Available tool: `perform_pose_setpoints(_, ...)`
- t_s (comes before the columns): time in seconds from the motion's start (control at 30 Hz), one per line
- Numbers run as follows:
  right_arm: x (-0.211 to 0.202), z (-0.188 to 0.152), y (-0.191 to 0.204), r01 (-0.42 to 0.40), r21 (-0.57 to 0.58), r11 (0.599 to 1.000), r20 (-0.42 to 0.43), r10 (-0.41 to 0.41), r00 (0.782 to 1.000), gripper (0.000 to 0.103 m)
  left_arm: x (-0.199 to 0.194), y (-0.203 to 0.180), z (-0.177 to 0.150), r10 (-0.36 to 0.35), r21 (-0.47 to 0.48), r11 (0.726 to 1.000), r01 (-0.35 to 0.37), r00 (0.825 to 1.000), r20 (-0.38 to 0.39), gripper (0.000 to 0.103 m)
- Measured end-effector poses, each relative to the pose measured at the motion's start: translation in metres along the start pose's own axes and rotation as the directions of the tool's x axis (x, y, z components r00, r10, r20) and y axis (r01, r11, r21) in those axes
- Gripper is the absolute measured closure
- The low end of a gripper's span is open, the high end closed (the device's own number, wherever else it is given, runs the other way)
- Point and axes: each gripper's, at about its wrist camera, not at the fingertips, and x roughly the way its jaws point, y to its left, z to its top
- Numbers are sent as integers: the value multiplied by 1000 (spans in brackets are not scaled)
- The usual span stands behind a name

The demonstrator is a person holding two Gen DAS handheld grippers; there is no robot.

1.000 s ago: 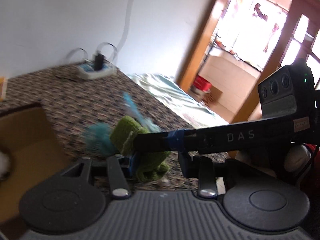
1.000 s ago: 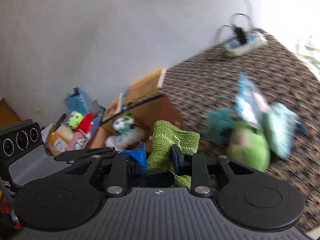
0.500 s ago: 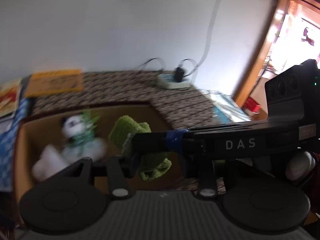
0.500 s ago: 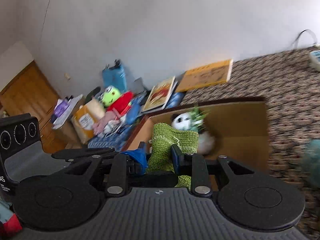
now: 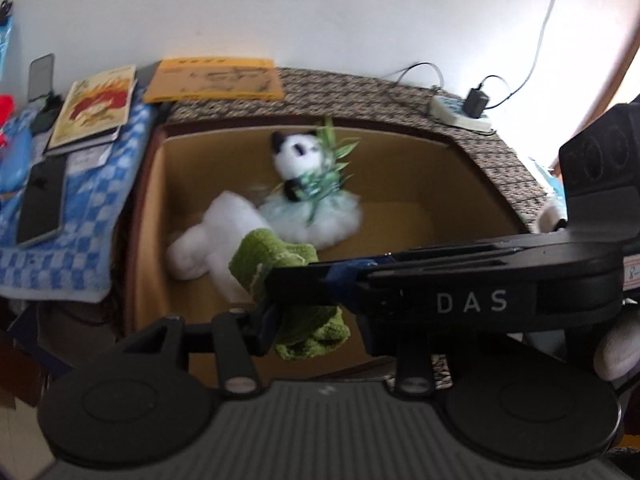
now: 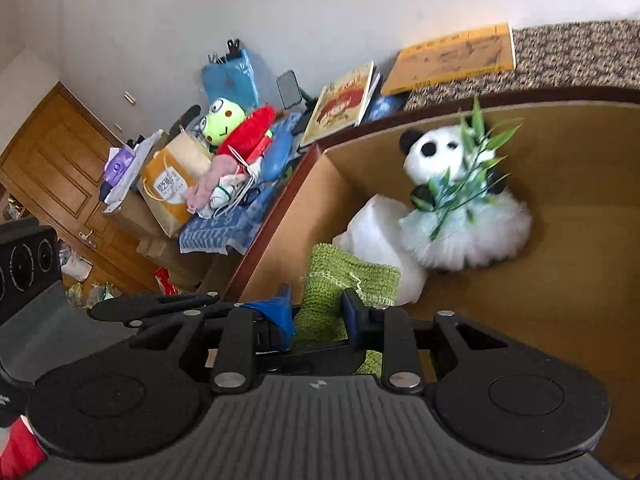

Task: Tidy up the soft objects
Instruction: 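Carry the green knitted cloth into the box and open the right gripper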

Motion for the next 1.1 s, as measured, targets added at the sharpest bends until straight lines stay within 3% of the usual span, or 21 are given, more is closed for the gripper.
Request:
perform_pose_setpoints(0.03,3,0,1,1,5,1000,-5,-1,1000,92,1,2,0,11,-2,1000,-11,1000,-7,65)
perform_pose_setpoints(0.17,16,-2,5,8,28,1000,-34,-7,999,89,4,7,-2,70,17,997,-70,997,-18,39)
perform_pose_setpoints(0.47,22,-3,0,3,85,996,-44,1,999,89,1,10,-4,104,43,994,-104,994,-11,37)
perform_pose_setpoints(0.73,3,-5,-8,30,102,994,4,-31,1000,89,-1,-6,4,115,75,990,-115,993,12,32)
perform_pose_setpoints(1.1,-33,-9,-16,185,80,979,120,-194,974,89,12,-32,13,172,99,980,-171,985,-4,31)
